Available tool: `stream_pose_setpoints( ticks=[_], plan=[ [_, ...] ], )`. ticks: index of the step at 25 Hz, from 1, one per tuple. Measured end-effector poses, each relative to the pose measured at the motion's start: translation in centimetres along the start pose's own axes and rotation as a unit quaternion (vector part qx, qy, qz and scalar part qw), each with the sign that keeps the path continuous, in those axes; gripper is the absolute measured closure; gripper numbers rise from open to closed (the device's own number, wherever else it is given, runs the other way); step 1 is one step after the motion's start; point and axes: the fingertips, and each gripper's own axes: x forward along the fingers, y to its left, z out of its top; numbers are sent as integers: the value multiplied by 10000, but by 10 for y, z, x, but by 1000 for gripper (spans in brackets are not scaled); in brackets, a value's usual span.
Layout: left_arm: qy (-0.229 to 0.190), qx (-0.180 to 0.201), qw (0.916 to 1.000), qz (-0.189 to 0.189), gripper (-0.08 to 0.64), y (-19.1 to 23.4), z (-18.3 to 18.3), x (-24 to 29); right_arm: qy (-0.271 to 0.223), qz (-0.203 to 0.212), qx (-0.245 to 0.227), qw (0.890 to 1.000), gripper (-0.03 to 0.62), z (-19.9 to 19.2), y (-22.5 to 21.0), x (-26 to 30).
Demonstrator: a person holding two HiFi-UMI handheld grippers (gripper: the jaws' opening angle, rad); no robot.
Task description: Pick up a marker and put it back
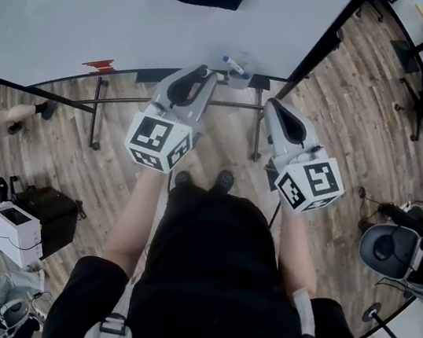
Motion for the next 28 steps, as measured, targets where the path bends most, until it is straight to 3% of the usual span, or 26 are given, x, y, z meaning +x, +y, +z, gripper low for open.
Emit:
stream_pose_setpoints(
  ticks=[13,28],
  plan=[
    [18,168,9997,-182,482,-5,-2,22,-17,-85,37,10000,591,-2,-7,-4],
    [-208,671,9962,-520,483,-2,-19,87,28,-513,168,9985,591,-10,-43,-26]
  ],
)
